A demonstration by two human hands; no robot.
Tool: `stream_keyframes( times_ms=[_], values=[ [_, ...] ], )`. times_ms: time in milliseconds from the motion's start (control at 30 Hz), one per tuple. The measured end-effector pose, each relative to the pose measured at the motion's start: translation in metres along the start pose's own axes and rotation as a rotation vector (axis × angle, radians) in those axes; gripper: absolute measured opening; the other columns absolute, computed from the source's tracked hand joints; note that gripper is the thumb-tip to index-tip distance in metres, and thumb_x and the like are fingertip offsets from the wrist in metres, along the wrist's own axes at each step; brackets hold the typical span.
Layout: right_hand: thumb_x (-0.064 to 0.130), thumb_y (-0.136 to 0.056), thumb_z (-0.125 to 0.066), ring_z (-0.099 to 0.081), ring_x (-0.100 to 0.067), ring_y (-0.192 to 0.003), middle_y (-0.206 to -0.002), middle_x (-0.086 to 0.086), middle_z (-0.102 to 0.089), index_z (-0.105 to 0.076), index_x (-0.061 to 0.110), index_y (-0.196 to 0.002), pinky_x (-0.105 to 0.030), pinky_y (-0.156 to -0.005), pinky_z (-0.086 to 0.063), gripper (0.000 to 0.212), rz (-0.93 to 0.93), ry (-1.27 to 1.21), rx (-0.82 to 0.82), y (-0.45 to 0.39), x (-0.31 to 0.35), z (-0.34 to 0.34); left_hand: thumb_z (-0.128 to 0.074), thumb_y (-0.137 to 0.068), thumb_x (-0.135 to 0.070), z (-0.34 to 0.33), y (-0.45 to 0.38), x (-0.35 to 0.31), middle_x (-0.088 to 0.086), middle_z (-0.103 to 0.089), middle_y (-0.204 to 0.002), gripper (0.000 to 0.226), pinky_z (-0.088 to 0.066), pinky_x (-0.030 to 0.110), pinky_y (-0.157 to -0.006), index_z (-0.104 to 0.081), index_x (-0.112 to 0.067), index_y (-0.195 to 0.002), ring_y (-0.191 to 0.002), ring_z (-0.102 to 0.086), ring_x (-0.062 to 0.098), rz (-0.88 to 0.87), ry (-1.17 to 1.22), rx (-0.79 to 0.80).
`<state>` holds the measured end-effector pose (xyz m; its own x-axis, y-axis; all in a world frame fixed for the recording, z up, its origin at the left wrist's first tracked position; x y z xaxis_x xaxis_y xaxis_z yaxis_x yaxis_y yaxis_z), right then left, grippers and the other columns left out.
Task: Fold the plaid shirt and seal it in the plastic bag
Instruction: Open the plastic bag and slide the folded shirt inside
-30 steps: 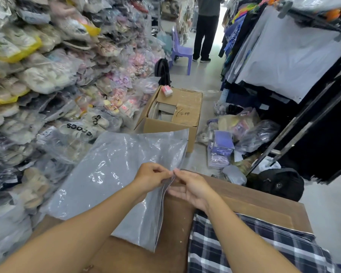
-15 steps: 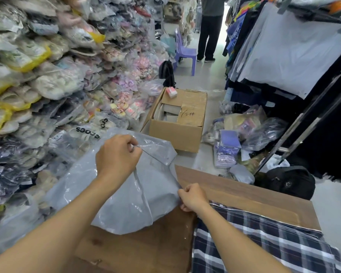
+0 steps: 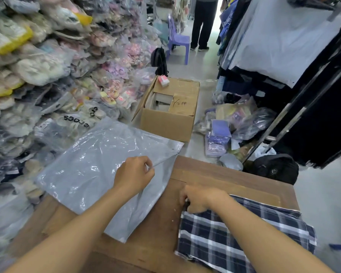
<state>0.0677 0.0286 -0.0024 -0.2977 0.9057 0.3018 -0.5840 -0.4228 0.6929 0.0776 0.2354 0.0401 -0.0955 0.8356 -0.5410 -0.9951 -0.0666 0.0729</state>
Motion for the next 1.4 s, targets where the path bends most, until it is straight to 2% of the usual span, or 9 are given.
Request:
stream_keyframes(
  times_ms=[100,233,367,500,767,933,1133,1300,1400],
  values=[
    [0.008,-0.084,-0.066,-0.059,-0.025,-0.096,-0.117,-0.005,-0.063,-0.061,0.017,-0.120,-0.042,-0.078,-0.055,0.037,0.053,0.162,-0.006,0.005,-0.001,-0.009,-0.066,-0.082,-0.029,-0.012,0.000,-0.001,-0.007,-0.068,-0.072,0.008,-0.057,0.035,-0.071,-0.070,-0.027,-0.088,-0.077,-0.067,0.021,0.013,0.014,0.033],
    [0.012,-0.086,-0.065,-0.060,-0.033,-0.106,-0.122,-0.009,-0.058,-0.056,0.015,-0.124,-0.038,-0.069,-0.041,0.039,0.148,0.368,-0.147,0.002,0.007,-0.023,-0.067,-0.083,-0.028,-0.022,0.001,-0.002,-0.006,-0.069,-0.073,0.011,-0.057,0.034,-0.074,-0.072,-0.024,-0.092,-0.079,-0.067,0.019,0.024,0.034,0.047],
    [0.010,-0.088,-0.063,-0.063,-0.034,-0.104,-0.117,-0.011,-0.066,-0.069,0.015,-0.109,-0.037,-0.070,-0.043,0.022,0.146,0.374,-0.171,0.000,0.011,-0.027,-0.069,-0.084,-0.027,-0.026,0.000,0.001,-0.007,-0.067,-0.068,0.013,-0.057,0.031,-0.074,-0.074,-0.020,-0.093,-0.075,-0.066,0.016,0.018,0.057,0.048],
    [0.007,-0.083,-0.061,-0.062,-0.032,-0.088,-0.102,-0.010,-0.070,-0.070,0.014,-0.093,-0.031,-0.061,-0.040,0.015,0.162,0.315,-0.253,0.004,0.020,-0.010,-0.070,-0.083,-0.026,-0.029,0.000,0.004,-0.010,-0.064,-0.067,0.013,-0.057,0.032,-0.074,-0.075,-0.020,-0.093,-0.074,-0.065,0.014,0.009,0.073,0.082],
    [0.014,-0.088,-0.057,-0.058,-0.034,-0.094,-0.113,-0.011,-0.057,-0.067,0.008,-0.100,-0.047,-0.070,-0.051,0.016,0.425,0.196,-0.560,0.002,0.064,0.004,-0.067,-0.085,-0.021,-0.032,0.001,0.011,-0.007,-0.064,-0.063,0.007,-0.048,0.024,-0.064,-0.073,-0.023,-0.087,-0.065,-0.061,0.011,0.020,0.128,0.106],
    [0.015,-0.095,-0.055,-0.054,-0.031,-0.105,-0.117,-0.009,-0.057,-0.068,0.008,-0.111,-0.043,-0.074,-0.048,0.021,0.365,0.107,-0.582,-0.020,0.053,-0.010,-0.070,-0.084,-0.023,-0.027,0.003,0.018,-0.007,-0.067,-0.066,0.005,-0.043,0.015,-0.062,-0.074,-0.024,-0.088,-0.068,-0.064,0.008,0.039,0.185,0.091],
    [0.006,-0.095,-0.054,-0.059,-0.032,-0.103,-0.118,-0.009,-0.061,-0.065,0.009,-0.116,-0.041,-0.075,-0.048,0.025,0.194,-0.060,-0.789,-0.043,0.045,-0.004,-0.068,-0.081,-0.021,-0.023,0.005,0.008,-0.008,-0.064,-0.059,0.007,-0.052,0.021,-0.068,-0.074,-0.022,-0.085,-0.064,-0.063,0.008,0.006,0.219,0.108],
    [0.007,-0.098,-0.045,-0.061,-0.027,-0.111,-0.125,-0.004,-0.064,-0.064,0.018,-0.121,-0.043,-0.091,-0.052,0.032,0.271,-0.249,-0.529,-0.046,0.045,-0.013,-0.064,-0.075,-0.011,-0.031,0.004,0.010,-0.006,-0.063,-0.056,0.013,-0.050,0.020,-0.061,-0.074,-0.018,-0.079,-0.058,-0.058,0.009,0.053,0.232,0.151],
    [0.004,-0.088,-0.047,-0.063,-0.019,-0.105,-0.113,0.001,-0.070,-0.074,0.019,-0.110,-0.041,-0.093,-0.052,0.038,0.233,-0.383,-0.624,-0.031,0.024,-0.001,-0.064,-0.078,-0.014,-0.041,0.006,0.013,-0.005,-0.066,-0.063,0.011,-0.055,0.027,-0.067,-0.072,-0.019,-0.084,-0.064,-0.064,0.014,0.065,0.225,0.164]
  ],
)
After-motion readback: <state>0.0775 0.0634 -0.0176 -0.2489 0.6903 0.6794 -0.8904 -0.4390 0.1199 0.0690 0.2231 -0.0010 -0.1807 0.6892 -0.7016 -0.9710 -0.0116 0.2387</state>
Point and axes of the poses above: each hand's wrist, its own y-axis away from the middle knuckle, its own z-axis out of the back of the hand, x = y × z, the point moved 3 cm from there along -y, towards the middle knuckle
